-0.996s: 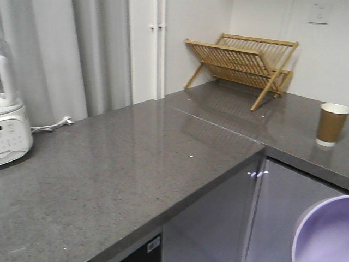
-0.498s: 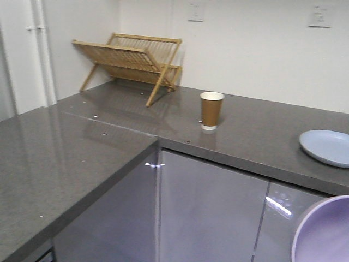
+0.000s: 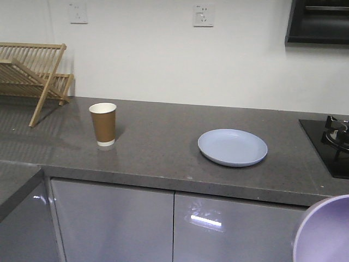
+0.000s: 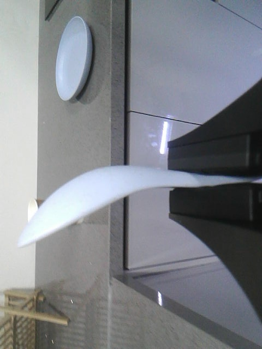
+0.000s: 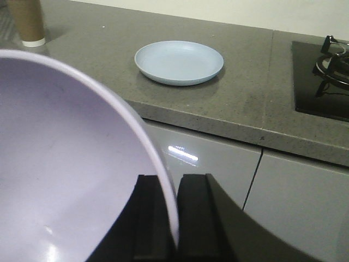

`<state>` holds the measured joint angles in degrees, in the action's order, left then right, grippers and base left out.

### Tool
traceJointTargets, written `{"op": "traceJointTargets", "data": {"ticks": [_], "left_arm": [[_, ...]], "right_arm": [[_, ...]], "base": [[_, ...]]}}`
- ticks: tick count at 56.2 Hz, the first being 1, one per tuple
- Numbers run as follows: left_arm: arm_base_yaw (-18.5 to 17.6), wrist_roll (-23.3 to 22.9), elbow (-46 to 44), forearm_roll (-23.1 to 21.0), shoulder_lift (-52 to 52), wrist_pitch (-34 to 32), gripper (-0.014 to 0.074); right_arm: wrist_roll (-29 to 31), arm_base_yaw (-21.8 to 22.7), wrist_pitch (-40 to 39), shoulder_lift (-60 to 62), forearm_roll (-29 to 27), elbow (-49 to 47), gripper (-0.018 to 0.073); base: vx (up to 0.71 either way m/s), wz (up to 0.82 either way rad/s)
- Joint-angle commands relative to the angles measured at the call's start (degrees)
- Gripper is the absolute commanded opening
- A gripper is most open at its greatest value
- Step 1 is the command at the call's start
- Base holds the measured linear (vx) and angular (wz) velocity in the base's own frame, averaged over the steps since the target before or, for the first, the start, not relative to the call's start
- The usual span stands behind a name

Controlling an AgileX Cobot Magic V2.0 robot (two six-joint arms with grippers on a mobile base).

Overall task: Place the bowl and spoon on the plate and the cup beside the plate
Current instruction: 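Drive the base to the counter with the blue plate, then lower the lavender bowl onto the blue plate and release with right gripper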

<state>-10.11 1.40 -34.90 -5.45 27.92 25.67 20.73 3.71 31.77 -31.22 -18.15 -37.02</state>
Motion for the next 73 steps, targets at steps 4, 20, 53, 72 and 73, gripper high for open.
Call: {"op": "traceJointTargets", "data": {"ticks": [4, 20, 53, 72, 73], "left_arm": [[-0.53, 0.03, -1.49, -0.55, 0.25, -4.81, -0.0006], [-0.53, 0.03, -1.49, -0.55, 0.25, -4.81, -0.0006], [-0.53, 0.03, -1.49, -0.55, 0.25, -4.81, -0.0006], [-0.53, 0.03, -1.49, -0.55, 0.25, -4.81, -0.0006], [-0.53, 0.03, -1.49, -0.55, 0.25, -4.81, -0.0006]], "right_arm": [[0.06, 0.03, -5.08, -0.09, -0.63, -1.62, -0.0009], [0.06, 0.03, -5.08, -0.09, -0.63, -1.62, -0.0009], [0.11, 0.03, -5.13, -0.08, -0.63, -1.62, -0.0009], [0.11, 0.03, -5.13, -0.08, -0.63, -1.62, -0.0009], [0.11, 0.03, -5.13, -0.08, -0.63, -1.62, -0.0009]], "base": [[0.32, -0.25], [0.38, 0.01], [0.38, -0.08], [0.24, -0.23], [0.16, -0.16]]}}
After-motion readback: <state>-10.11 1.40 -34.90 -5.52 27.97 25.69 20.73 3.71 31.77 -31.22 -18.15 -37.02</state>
